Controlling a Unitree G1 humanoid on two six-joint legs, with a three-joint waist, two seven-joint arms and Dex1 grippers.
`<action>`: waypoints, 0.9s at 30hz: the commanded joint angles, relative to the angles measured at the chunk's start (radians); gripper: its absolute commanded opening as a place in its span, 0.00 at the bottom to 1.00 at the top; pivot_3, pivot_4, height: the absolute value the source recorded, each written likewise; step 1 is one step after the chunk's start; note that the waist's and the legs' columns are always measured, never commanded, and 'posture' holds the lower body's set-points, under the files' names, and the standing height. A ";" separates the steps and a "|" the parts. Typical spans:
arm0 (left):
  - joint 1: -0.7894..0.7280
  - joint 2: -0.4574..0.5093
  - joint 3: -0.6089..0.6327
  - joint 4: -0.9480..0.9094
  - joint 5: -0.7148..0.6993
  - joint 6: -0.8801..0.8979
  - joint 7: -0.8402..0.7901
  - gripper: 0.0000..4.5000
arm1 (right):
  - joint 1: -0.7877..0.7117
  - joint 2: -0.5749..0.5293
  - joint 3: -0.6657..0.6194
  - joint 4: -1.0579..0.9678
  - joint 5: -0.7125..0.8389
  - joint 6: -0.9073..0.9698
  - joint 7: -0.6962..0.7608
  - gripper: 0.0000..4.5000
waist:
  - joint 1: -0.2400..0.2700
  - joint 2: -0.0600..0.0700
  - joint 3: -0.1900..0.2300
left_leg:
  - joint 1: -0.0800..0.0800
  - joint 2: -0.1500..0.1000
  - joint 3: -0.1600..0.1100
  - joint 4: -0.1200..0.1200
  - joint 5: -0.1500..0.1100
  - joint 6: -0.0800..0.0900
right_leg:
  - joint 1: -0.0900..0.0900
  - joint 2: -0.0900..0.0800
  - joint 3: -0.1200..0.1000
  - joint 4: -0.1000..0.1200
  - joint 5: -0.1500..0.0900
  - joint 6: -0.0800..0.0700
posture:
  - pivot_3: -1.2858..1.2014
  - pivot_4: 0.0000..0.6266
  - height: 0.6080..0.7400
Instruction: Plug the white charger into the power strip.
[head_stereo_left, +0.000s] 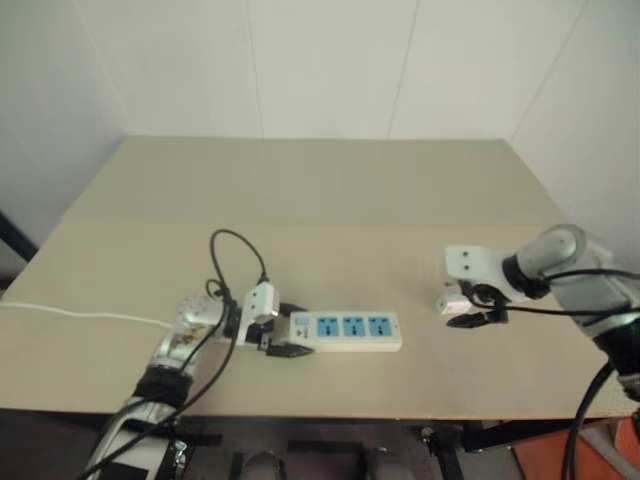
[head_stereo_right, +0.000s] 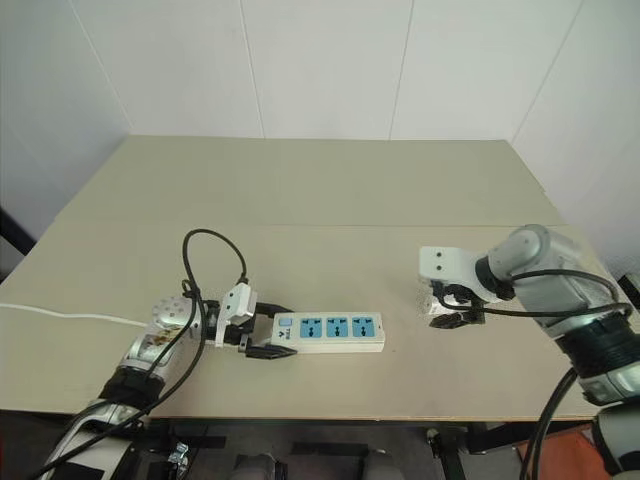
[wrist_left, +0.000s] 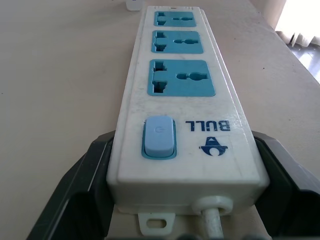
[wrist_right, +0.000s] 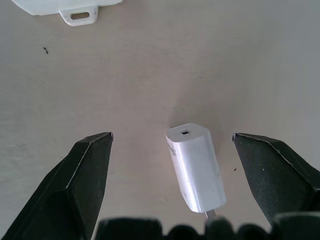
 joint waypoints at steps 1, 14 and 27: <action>0.009 0.003 -0.008 -0.038 -0.025 0.014 -0.001 0.73 | -0.040 0.021 0.008 0.045 -0.045 -0.043 0.013 1.00 | 0.000 0.000 0.000 | 0.000 0.000 0.000 0.000 0.000 0.000 | 0.000 0.000 0.000 0.000 0.000 0.000 | 0.52 0.24 1.00; 0.021 0.015 -0.011 -0.067 -0.027 0.025 0.001 0.73 | -0.123 0.128 0.056 0.298 -0.162 -0.201 0.030 1.00 | -0.004 0.000 0.000 | 0.000 0.000 0.000 0.000 0.000 0.000 | 0.000 0.000 0.000 0.000 0.000 0.000 | 0.52 0.24 1.00; 0.065 0.034 -0.007 -0.131 -0.039 0.053 0.032 0.73 | -0.167 0.158 0.070 0.441 -0.228 -0.335 0.092 0.27 | -0.007 0.001 0.000 | 0.001 0.000 0.000 0.000 0.000 0.000 | 0.001 0.000 0.000 0.001 0.000 0.000 | 0.52 0.24 1.00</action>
